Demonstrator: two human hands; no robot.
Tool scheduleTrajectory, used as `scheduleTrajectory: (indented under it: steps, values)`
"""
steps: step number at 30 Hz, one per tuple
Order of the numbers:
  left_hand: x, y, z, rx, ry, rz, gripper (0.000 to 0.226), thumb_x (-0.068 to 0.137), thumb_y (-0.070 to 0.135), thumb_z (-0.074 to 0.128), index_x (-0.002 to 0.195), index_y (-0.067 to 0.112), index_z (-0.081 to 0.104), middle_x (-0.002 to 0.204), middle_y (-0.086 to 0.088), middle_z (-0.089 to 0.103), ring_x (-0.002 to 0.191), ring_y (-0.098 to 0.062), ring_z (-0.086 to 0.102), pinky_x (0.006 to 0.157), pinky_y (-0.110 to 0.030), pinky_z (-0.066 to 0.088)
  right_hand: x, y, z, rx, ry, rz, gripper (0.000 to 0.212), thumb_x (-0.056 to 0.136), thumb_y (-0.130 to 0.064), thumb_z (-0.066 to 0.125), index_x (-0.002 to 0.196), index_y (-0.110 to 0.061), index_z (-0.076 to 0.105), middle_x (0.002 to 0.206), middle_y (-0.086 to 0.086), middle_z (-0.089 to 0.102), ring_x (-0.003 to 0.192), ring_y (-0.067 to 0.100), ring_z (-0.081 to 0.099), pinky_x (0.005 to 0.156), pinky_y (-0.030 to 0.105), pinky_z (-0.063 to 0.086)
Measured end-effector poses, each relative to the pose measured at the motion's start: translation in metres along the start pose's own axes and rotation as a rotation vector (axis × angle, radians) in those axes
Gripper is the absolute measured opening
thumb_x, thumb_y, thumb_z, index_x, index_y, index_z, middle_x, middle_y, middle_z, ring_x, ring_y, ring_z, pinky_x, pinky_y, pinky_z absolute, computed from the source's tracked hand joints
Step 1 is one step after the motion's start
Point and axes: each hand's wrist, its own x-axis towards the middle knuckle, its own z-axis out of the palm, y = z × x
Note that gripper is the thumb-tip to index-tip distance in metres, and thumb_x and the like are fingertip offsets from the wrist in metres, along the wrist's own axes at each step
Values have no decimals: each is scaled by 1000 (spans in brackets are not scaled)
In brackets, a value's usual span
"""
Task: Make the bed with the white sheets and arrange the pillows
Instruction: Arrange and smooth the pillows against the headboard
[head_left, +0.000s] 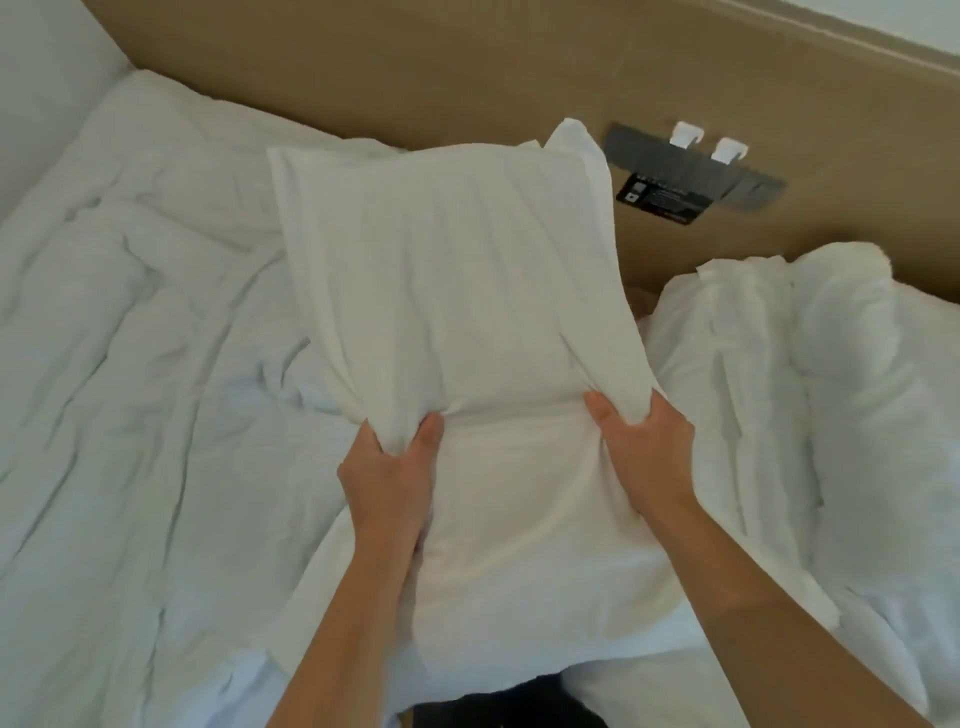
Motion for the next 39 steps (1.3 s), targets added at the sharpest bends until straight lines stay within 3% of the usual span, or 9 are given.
scheduleTrajectory:
  steps: [8,12,23,25,27,31,34,36,39]
  values:
    - [-144,5,64,74,-257,207,15,85,32,71,90,25,59,77,23,54,71,2,52,60,-10,36,-81,113,-145,110,275,191,32,82,-51,70,92,-23,59,79,-12,60,85,21,59,79,33,46]
    - [-221,12,85,116,-407,276,16,86,35,69,92,21,63,81,15,61,75,-4,56,63,-15,38,-137,163,-207,197,443,265,32,80,-52,71,95,-25,62,81,-11,63,88,22,62,82,36,50]
    - [-381,32,168,157,-837,686,21,88,36,69,73,31,54,71,18,59,68,14,57,58,-3,39,-245,263,-330,473,854,454,28,80,-51,69,92,-26,65,84,-6,69,81,15,65,81,41,56]
    - [-401,32,194,165,-909,779,20,88,39,68,76,27,58,71,16,61,70,10,59,61,-6,42,-256,280,-342,523,941,483,26,83,-49,69,93,-25,63,85,-8,67,80,9,63,79,36,53]
    - [-415,23,228,231,-948,867,27,88,44,65,85,17,61,78,9,65,76,-6,63,69,-25,51,-259,306,-347,522,1006,528,25,84,-50,67,91,-28,59,86,-11,64,81,8,60,80,34,50]
    - [-420,-13,295,792,-984,950,49,88,51,57,116,13,42,114,-11,57,109,-35,55,86,-43,43,-241,370,-341,164,759,805,54,88,-59,56,121,-18,45,115,1,56,115,30,54,94,46,44]
    - [-397,-45,311,1349,-899,1027,103,82,73,49,153,19,-4,160,-19,2,146,-40,6,114,-57,12,-227,414,-331,-294,373,958,102,83,-77,44,154,-27,-10,162,9,6,148,35,11,110,62,20]
    - [-381,-62,303,1375,-868,1118,110,81,77,45,151,21,-20,159,-17,-17,147,-40,-12,115,-60,2,-220,425,-325,-489,271,893,104,81,-84,34,149,-33,-25,163,5,-15,149,37,-7,111,67,12]
    - [-361,-79,282,1359,-875,1194,107,82,77,42,151,24,-21,160,-16,-18,147,-39,-13,115,-63,2,-211,418,-312,-595,169,803,98,83,-83,26,149,-33,-27,162,5,-19,149,37,-11,112,67,10]
